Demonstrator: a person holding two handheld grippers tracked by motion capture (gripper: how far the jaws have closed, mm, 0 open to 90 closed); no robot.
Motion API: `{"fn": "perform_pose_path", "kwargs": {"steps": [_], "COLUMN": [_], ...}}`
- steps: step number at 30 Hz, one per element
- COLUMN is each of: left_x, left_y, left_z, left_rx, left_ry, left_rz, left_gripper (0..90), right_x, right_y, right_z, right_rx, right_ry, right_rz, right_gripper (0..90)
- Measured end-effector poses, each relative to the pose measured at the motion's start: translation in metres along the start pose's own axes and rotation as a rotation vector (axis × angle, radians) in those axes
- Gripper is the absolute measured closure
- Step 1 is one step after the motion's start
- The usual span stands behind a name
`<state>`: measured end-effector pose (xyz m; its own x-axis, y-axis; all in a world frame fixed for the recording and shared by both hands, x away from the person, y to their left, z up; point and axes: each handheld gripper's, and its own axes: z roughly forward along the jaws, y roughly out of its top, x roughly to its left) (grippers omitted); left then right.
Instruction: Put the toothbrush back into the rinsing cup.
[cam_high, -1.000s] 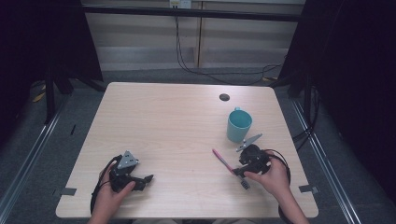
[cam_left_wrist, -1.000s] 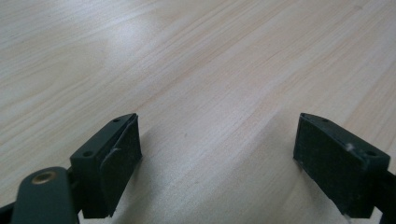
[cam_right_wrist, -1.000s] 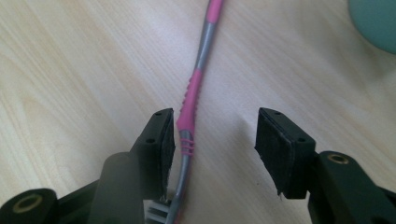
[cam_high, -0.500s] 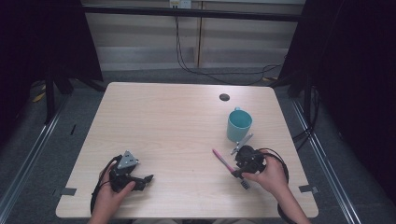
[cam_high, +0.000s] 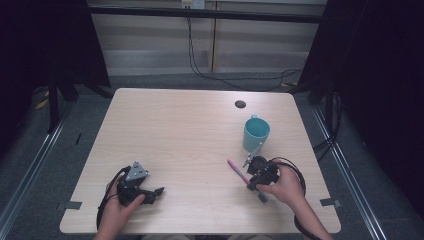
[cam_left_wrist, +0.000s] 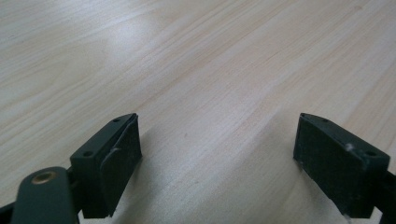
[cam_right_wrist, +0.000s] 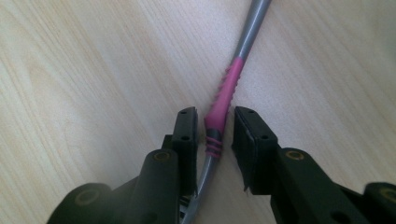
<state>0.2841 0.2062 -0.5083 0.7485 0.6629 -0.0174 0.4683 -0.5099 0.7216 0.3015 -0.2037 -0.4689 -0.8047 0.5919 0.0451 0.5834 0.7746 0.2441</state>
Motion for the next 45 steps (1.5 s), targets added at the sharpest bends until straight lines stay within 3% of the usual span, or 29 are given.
{"fn": "perform_pose_path", "kwargs": {"steps": [2,4,7,8,11,19,22,23,26,39,44,45], "left_x": [0.000,0.000,0.000,0.000,0.000,0.000,-0.001,-0.001,-0.002,0.000,0.000,-0.001], "left_y": [0.000,0.000,0.000,0.000,0.000,0.000,0.001,0.001,0.001,0.002,0.006,0.008], "left_z": [0.000,0.000,0.000,0.000,0.000,0.000,0.002,0.002,0.003,0.004,0.004,0.005], "left_rx": [0.000,0.001,0.001,0.001,0.002,0.010,0.027,0.028,0.030,0.041,0.071,0.082], "left_ry": [0.001,0.000,0.000,0.000,0.000,-0.015,-0.033,-0.034,-0.040,-0.058,-0.057,-0.063], "left_rz": [0.000,0.000,0.000,0.000,0.000,0.007,0.024,0.038,0.035,0.056,0.060,0.059], "left_gripper": [14.7,14.7,14.7,14.7,14.7,13.1,6.4,4.3,2.8,0.0,0.0,0.0], "right_x": [-0.001,-0.001,-0.001,0.000,0.000,0.002,0.001,0.000,0.000,0.003,0.002,0.002], "right_y": [0.001,0.002,0.005,0.007,0.009,0.010,0.011,0.011,0.012,0.019,0.022,0.023], "right_z": [0.000,-0.001,-0.001,0.000,0.000,-0.002,-0.006,-0.007,-0.010,-0.017,-0.018,-0.018], "right_rx": [0.013,0.017,0.042,0.063,0.073,0.053,0.029,0.025,0.016,0.028,0.020,0.029], "right_ry": [0.004,0.009,0.003,-0.003,-0.003,-0.003,0.009,0.008,0.015,0.004,0.009,0.006], "right_rz": [0.009,0.016,0.000,-0.033,-0.038,-0.046,-0.046,-0.066,-0.070,-0.107,-0.127,-0.111], "right_gripper": [78.0,78.2,79.8,80.1,80.2,80.6,80.8,80.8,80.8,80.8,80.8,80.8]}}
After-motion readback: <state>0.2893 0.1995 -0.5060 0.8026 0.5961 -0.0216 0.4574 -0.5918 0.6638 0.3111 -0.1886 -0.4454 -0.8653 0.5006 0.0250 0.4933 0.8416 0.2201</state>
